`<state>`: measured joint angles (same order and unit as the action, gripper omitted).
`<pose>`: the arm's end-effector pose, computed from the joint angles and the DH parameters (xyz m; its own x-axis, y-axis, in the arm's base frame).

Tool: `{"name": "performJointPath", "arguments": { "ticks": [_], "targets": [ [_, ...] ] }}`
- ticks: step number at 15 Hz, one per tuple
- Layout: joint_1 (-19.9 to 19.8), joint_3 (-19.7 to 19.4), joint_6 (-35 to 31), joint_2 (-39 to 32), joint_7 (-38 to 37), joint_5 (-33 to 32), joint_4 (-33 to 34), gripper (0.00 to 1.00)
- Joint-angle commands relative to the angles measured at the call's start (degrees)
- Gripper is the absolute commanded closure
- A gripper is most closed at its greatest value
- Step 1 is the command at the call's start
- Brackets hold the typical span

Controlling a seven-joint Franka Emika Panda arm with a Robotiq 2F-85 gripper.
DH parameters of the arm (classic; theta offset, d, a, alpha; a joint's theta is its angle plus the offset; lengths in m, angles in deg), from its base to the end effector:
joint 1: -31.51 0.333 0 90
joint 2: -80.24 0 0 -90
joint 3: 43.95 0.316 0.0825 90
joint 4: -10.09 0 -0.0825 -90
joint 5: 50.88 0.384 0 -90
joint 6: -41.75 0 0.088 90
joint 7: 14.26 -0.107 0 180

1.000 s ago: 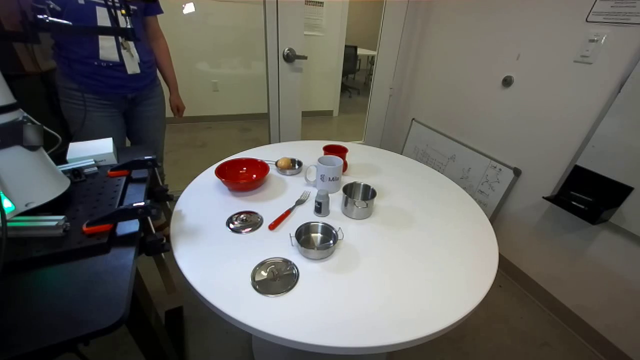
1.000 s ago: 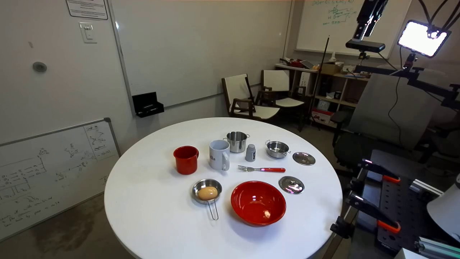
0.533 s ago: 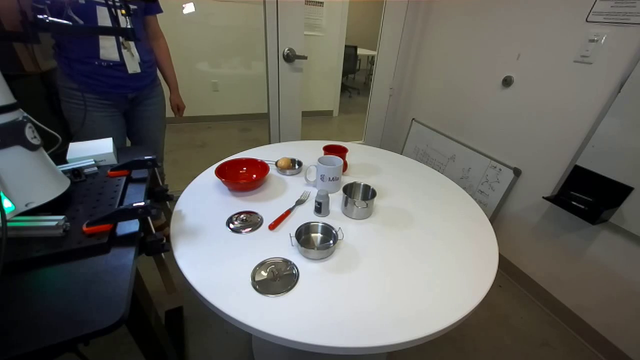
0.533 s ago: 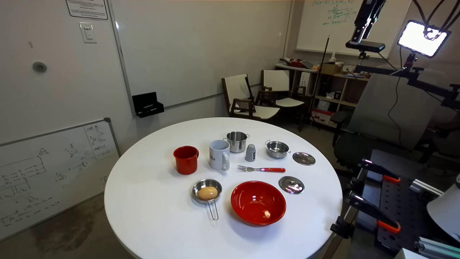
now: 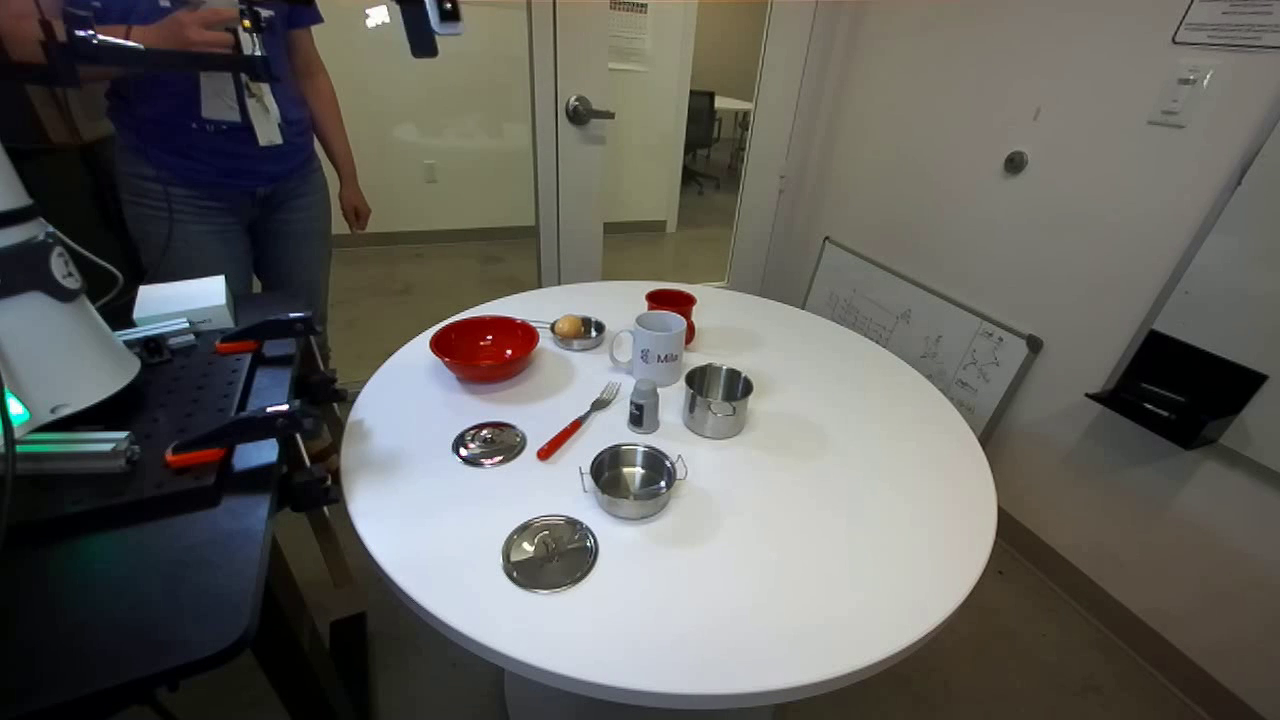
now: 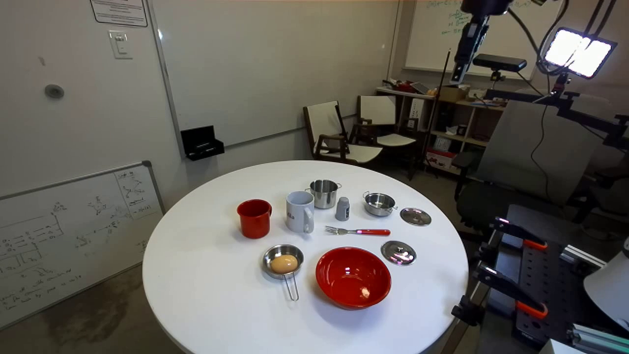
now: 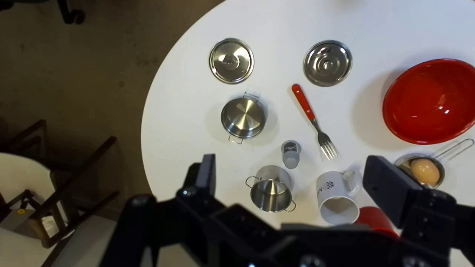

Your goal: Move the salt shaker to the right side of the table

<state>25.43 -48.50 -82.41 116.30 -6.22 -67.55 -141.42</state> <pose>0.3588 -0.0789 0.4543 0.9868 0.1234 0.1048 0.0966 -0.9682 0.2307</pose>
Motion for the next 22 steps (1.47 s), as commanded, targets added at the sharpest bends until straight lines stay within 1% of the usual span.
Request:
{"name": "performJointPath", "arguments": {
  "ticks": [1,4,8,11,13,14,15,16,18,21,22],
  "targets": [
    [-0.3,0.2,-8.8,-8.1,1.5,-4.3,-0.1,0.0],
    [0.1,-0.4,-13.9,-15.4,3.6,-4.8,0.7,0.0],
    [1.3,-1.4,-18.9,-24.7,9.0,-2.3,2.2,0.0],
    [1.8,-1.3,-20.9,-30.6,12.3,-1.1,4.2,0.0],
    [2.0,-0.7,-20.9,-33.6,13.4,-0.8,5.7,0.0],
    [2.1,-0.5,-20.3,-34.5,14.0,-0.2,6.4,0.0],
    [2.2,-0.2,-18.0,-34.8,14.8,0.0,7.0,0.0],
    [1.6,-0.3,-19.9,-32.4,12.1,-2.0,4.5,0.0],
    [1.8,-0.2,-19.6,-34.0,12.8,-1.5,5.5,0.0],
    [1.9,-0.1,-19.4,-34.5,13.0,-1.5,6.1,0.0],
    [2.0,0.1,-18.3,-35.0,11.1,-2.7,6.8,0.0]
  ]
}}
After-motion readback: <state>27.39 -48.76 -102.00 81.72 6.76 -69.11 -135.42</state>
